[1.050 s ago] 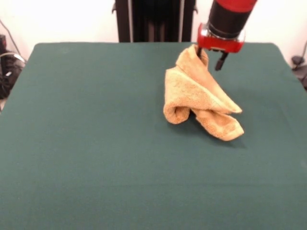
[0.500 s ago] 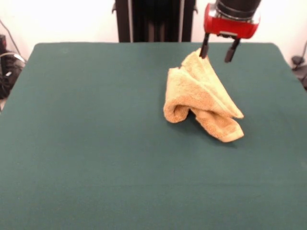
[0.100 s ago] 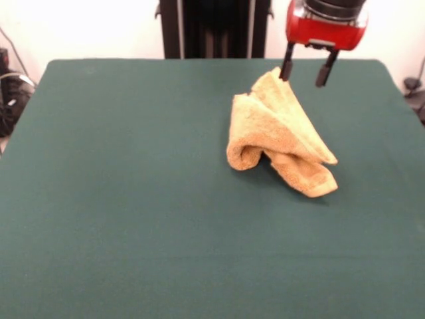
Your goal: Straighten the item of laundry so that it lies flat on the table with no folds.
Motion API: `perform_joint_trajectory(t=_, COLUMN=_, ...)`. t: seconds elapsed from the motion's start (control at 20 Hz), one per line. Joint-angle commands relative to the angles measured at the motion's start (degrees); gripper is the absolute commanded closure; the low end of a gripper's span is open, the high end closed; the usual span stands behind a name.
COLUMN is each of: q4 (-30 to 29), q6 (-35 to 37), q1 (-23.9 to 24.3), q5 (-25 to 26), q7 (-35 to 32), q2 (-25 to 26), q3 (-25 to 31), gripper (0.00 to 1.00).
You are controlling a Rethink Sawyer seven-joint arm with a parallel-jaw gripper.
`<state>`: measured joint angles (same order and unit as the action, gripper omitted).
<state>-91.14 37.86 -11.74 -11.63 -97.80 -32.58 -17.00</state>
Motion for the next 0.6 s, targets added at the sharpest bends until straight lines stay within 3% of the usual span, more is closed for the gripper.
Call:
perform_joint_trajectory(t=0.05, q4=-5.5, q6=-1.4, q1=-2.2, q5=-3.9, q7=-18.7, q2=4.4, q3=3.3, gripper=0.00)
perform_joint_trajectory(t=0.6, q4=-5.3, q6=-2.6, q1=-2.8, q5=-3.4, q7=-18.8, q2=7.6, q3=2.8, gripper=0.00)
